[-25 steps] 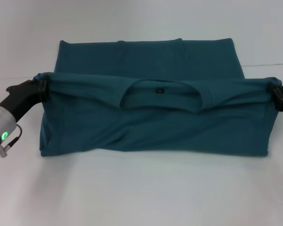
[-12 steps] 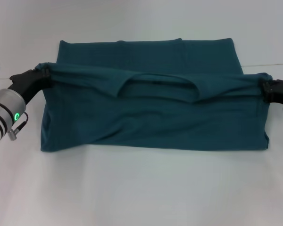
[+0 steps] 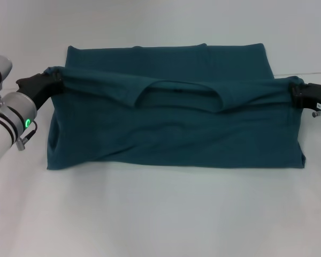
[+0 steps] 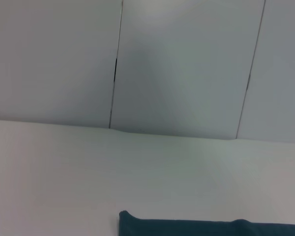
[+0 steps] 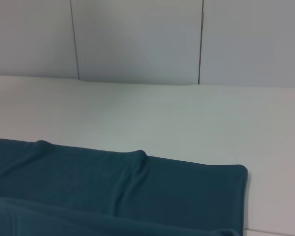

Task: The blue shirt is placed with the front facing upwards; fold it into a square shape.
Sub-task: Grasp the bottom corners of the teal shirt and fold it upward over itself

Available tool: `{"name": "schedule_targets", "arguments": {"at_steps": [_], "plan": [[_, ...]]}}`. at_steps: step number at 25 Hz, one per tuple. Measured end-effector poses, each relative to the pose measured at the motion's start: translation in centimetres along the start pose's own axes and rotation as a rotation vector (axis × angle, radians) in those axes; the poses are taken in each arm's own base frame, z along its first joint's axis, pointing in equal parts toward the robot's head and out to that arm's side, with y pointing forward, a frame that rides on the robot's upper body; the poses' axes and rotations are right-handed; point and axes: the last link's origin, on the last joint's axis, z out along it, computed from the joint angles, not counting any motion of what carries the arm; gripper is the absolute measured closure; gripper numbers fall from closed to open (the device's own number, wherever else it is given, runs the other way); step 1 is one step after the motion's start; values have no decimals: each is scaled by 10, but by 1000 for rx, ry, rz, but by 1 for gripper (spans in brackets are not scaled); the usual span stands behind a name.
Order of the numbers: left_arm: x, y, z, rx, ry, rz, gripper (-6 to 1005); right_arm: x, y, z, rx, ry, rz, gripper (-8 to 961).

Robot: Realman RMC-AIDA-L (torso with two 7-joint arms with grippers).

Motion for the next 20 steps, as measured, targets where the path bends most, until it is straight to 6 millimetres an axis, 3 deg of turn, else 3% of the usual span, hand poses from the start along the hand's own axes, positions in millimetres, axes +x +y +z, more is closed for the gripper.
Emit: {"name": "schedule_targets", "arguments": {"at_steps": [20], "plan": [[-4,3,-1,-2,-6,11,939,1,7,5,8,9,-29,812]]}}
